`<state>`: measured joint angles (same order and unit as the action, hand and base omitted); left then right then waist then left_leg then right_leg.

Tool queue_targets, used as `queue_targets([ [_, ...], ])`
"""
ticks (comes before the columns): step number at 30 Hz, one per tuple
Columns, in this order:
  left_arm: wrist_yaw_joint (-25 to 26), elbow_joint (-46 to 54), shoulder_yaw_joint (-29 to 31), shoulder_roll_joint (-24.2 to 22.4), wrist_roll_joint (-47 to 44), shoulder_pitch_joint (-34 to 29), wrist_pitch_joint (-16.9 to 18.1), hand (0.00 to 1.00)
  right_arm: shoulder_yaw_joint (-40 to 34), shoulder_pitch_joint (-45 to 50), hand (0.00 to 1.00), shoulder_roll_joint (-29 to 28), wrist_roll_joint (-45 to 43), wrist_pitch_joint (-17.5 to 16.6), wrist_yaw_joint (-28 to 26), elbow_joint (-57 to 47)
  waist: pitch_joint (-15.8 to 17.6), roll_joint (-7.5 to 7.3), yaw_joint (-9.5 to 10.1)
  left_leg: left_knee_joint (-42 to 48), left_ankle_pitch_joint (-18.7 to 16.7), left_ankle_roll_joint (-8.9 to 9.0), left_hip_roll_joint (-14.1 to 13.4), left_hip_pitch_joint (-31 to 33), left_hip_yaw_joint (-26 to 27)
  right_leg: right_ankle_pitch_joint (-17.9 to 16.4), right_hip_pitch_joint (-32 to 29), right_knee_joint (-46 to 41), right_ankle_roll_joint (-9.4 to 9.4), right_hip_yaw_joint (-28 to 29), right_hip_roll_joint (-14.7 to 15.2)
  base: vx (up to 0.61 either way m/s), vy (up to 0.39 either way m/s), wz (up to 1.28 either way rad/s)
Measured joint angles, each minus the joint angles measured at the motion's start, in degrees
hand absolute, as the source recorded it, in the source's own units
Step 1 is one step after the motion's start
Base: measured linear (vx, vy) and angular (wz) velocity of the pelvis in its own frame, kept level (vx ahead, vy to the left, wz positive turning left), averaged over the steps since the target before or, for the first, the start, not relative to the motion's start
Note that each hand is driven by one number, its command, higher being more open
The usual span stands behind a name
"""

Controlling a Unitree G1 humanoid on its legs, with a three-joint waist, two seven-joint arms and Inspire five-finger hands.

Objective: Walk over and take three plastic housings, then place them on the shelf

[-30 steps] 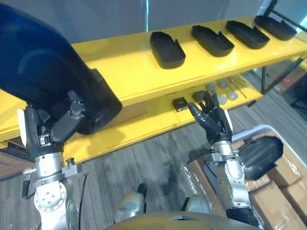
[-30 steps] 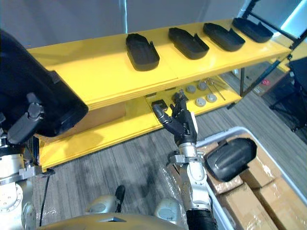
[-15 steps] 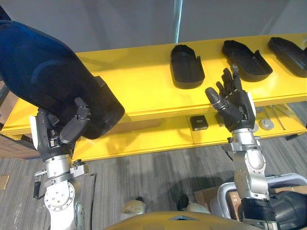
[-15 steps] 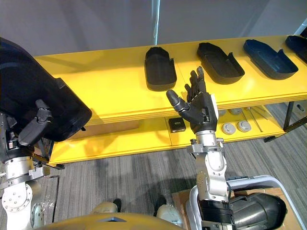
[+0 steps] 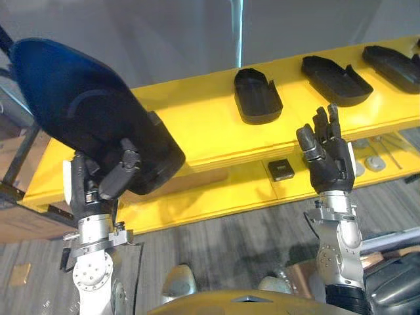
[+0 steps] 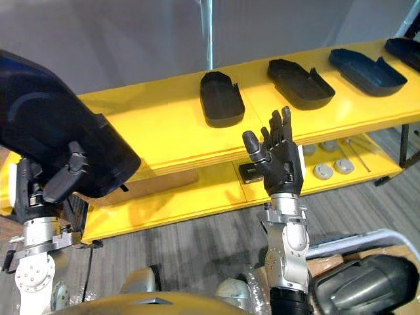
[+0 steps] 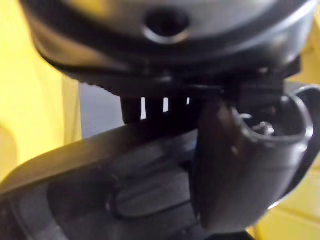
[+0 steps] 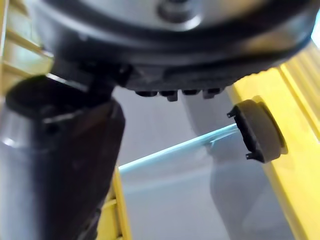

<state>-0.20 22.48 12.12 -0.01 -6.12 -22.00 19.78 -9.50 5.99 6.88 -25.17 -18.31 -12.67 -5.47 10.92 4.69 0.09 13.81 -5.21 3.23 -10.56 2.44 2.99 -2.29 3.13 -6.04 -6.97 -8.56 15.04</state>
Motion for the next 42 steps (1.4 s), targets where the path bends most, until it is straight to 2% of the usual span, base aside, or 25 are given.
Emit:
queue_targets([
  [1, -0.4, 0.0, -0.3, 0.0, 0.0, 0.0, 0.0, 0.0, 0.0, 0.0, 1.0, 0.5, 0.0, 0.0, -0.1, 0.0, -0.7, 1.18, -0.01, -1.1, 0.4, 0.05, 0.1, -1.1, -0.3, 0.4, -0.2, 0.1, -1.18, 0.7, -0.2, 0.08, 0.53, -0.66],
  [2, -1.2, -0.6, -0.3, 1.1, -0.2, 1.2, -0.5, 0.0, 0.1, 0.1, 1.0, 0.2, 0.0, 0.3, -0.1, 0.4, -0.8, 0.47, -0.01, -2.1, 0.4, 5.49, 2.1, -2.9, 0.9, 1.4, 0.1, 0.8, -3.27, 2.5, 1.8, 0.1, 0.474, -0.52],
  [4, -1.8, -0.6, 0.2, 3.0, -0.3, 1.5, -2.9, 0.0, 1.6, 1.1, 1.0, -1.5, -0.1, 0.5, -0.2, 0.4, -1.6, -3.14, -0.35, -2.2, -0.5, 3.77, 5.1, -3.4, 3.8, 3.6, 0.1, 2.1, -3.16, 3.7, 5.2, 0.1, 0.373, -0.53],
  [5, -2.5, -0.7, 0.9, 3.8, -0.4, 1.8, -5.3, 0.0, 3.3, 1.2, 1.0, -2.4, -0.2, 0.7, -0.7, 0.4, -1.5, -4.05, 0.08, -1.9, -0.9, 3.13, 5.0, -4.2, 5.7, 6.5, -0.5, 2.3, -3.37, 2.3, 5.2, 0.07, 0.222, -0.65],
  [6, -3.2, -0.8, 1.7, 4.2, -0.7, 1.8, -7.7, 0.0, 5.4, 1.2, 1.0, -2.9, -0.2, 0.7, -0.9, 0.2, -1.7, -4.49, 0.04, -2.2, -1.1, 2.92, 4.7, -4.7, 6.9, 8.6, -1.0, 2.3, -3.38, -0.6, 4.6, 0.06, 0.176, -0.64],
  [9, -4.4, -1.2, 1.9, 5.6, -4.6, 1.8, -11.8, 0.0, 9.2, 1.2, 1.0, -2.9, 0.7, 0.7, -1.0, -0.4, -2.1, -5.21, 0.1, -1.6, -2.6, 3.1, 4.6, -4.9, 9.1, 9.2, -1.8, 2.9, -3.44, -4.1, 4.1, 0.03, 0.093, -0.42],
  [12, -4.2, -1.3, 0.7, 5.6, -7.1, 3.2, -15.4, 0.0, 9.0, 1.5, 1.0, -2.7, 0.7, 0.8, -2.1, -1.1, -2.1, -5.09, -0.33, -0.1, -3.9, 3.74, 3.6, -3.5, 8.9, 8.2, -1.6, 3.4, -3.04, -5.7, 3.2, 0.0, -0.022, -0.01],
  [16, -5.0, -6.5, -1.3, 5.7, -15.5, 9.2, -21.8, 0.0, 9.1, 1.8, 1.0, 0.7, 0.6, 1.6, -4.6, -1.8, -2.0, -2.22, -0.82, -0.3, -3.0, 4.96, 1.5, -2.5, 7.4, 8.0, -1.6, 4.3, -3.23, -7.4, 0.9, 0.03, -0.082, 0.14],
  [18, -5.0, -8.1, -1.9, 5.7, -18.8, 11.2, -23.9, 0.0, 9.7, 1.8, 1.0, 2.2, 0.7, 1.7, -5.9, -1.8, -2.1, -1.86, -1.23, -1.5, -2.4, 5.27, 1.2, -3.0, 7.0, 8.0, -1.0, 4.6, -3.15, -8.1, 0.5, 0.04, -0.05, 0.11],
  [22, -4.7, -11.1, -2.7, 8.5, -20.8, 14.4, -25.2, 0.0, 11.5, 0.5, 1.0, 3.0, 0.7, 2.6, -6.9, -2.0, -2.1, -2.07, -1.87, -4.1, -1.1, 5.45, 1.2, -4.3, 6.9, 8.0, -0.4, 5.3, -3.09, -8.5, 0.2, 0.01, -0.017, 0.04],
  [25, -2.4, -12.7, -2.3, 11.2, -19.7, 17.0, -25.3, 0.0, 14.3, -0.2, 1.0, 3.6, 0.6, 4.2, -7.1, -2.2, -2.1, -2.07, -1.79, -5.2, -0.6, 5.51, 1.2, -5.0, 7.1, 8.0, -0.2, 5.5, -3.08, -8.5, 0.1, 0.0, -0.002, -0.01],
  [28, -2.2, -14.3, -0.2, 15.1, -18.2, 20.6, -26.2, 0.0, 17.8, -0.1, 1.0, 4.6, 0.6, 6.3, -7.6, -2.2, -2.1, -2.04, -1.79, -6.3, 0.2, 5.49, 1.4, -5.1, 7.1, 8.1, -0.3, 5.9, -3.05, -8.5, 0.1, 0.0, 0.0, 0.0],
  [32, -2.5, -22.2, 2.3, 21.3, -17.5, 27.6, -28.8, 0.0, 20.5, -0.1, 1.0, 4.9, 0.6, 8.3, -8.6, -2.2, -2.2, -1.61, -1.9, -7.4, 1.0, 5.52, 1.4, -5.1, 7.5, 8.4, -1.0, 6.2, -2.95, -8.3, -0.1, 0.0, -0.001, -0.03],
  [33, -2.7, -27.0, 2.3, 23.4, -16.2, 30.0, -30.0, 0.0, 21.1, -0.1, 1.0, 5.0, 0.6, 8.9, -9.0, -2.2, -2.2, -1.46, -2.0, -7.7, 1.1, 5.52, 1.4, -5.4, 7.8, 8.4, -1.0, 6.2, -2.96, -8.1, -0.1, -0.01, 0.004, -0.1],
  [37, -6.0, -36.0, 4.2, 26.7, -16.3, 35.1, -31.4, 0.0, 22.9, 0.0, 1.0, 7.0, 0.6, 10.3, -9.2, -2.2, -2.2, -1.34, -2.12, -9.1, 1.7, 5.46, 1.5, -6.7, 8.7, 8.5, -1.1, 6.2, -2.99, -6.9, -0.1, 0.0, 0.005, -0.11],
  [42, -7.8, -41.8, 4.4, 28.1, -16.3, 38.4, -31.5, 0.0, 24.8, -0.1, 1.0, 7.4, 0.5, 10.7, -9.5, -2.2, -2.3, -0.75, -2.43, -9.3, 1.7, 5.44, 1.5, -6.9, 9.1, 8.5, -1.2, 6.2, -2.99, -6.6, -0.2, 0.0, 0.001, -0.03],
])
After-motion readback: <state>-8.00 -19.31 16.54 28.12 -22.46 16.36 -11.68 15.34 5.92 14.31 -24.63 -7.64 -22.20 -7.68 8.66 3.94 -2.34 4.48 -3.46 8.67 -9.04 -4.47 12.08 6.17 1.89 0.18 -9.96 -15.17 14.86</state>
